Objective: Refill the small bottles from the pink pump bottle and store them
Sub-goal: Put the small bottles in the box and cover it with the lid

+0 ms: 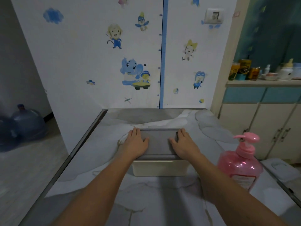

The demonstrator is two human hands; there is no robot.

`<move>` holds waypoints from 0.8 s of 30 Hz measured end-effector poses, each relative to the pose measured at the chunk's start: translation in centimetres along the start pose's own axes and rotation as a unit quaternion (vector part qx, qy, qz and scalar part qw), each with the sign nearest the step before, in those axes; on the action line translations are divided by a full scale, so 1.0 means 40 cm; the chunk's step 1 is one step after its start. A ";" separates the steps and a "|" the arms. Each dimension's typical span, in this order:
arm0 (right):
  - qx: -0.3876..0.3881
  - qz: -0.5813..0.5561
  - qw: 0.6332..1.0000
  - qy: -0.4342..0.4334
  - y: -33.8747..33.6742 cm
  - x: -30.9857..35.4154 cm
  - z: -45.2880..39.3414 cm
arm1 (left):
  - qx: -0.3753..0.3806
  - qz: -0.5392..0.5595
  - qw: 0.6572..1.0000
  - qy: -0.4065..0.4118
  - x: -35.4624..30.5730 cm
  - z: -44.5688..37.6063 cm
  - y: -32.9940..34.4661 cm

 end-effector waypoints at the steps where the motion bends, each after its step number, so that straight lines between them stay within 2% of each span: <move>1: 0.003 -0.005 1.000 0.007 0.019 -0.018 -0.017 | 0.007 -0.007 1.000 0.006 -0.001 -0.019 0.024; 5: -0.022 0.001 1.000 0.007 0.016 -0.023 0.001 | -0.010 -0.021 1.000 0.010 0.010 -0.017 0.032; 11: -0.018 -0.011 1.000 0.013 0.024 -0.038 -0.005 | -0.015 -0.024 1.000 0.009 0.014 -0.024 0.045; 15: -0.048 -0.045 0.998 0.024 0.011 -0.045 0.000 | -0.045 0.070 0.996 -0.018 0.032 -0.019 0.025; 17: -0.060 -0.088 0.991 0.086 0.010 -0.076 0.009 | -0.055 0.197 0.972 -0.117 0.090 -0.014 0.034; 18: -0.059 -0.118 0.982 0.137 0.014 -0.101 0.015 | -0.044 0.274 0.944 -0.178 0.119 -0.007 0.052; 20: -0.038 -0.169 0.958 0.227 0.029 -0.137 0.032 | -0.011 0.392 0.888 -0.239 0.135 0.011 0.083; 22: -0.029 -0.182 0.945 0.269 0.037 -0.149 0.045 | 0.003 0.400 0.883 -0.246 0.135 0.018 0.091; 24: -0.061 -0.159 0.944 0.284 0.023 -0.150 0.054 | -0.034 0.329 0.913 -0.237 0.137 0.019 0.064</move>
Point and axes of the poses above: each hand's wrist, its own z-axis away from the middle knuckle, its own y-axis out of the palm, x = y × z, the point moved 9 cm from there along -z, towards the middle knuckle, and after that the axes turned 1 degree about -x, right-handed, at the moved point
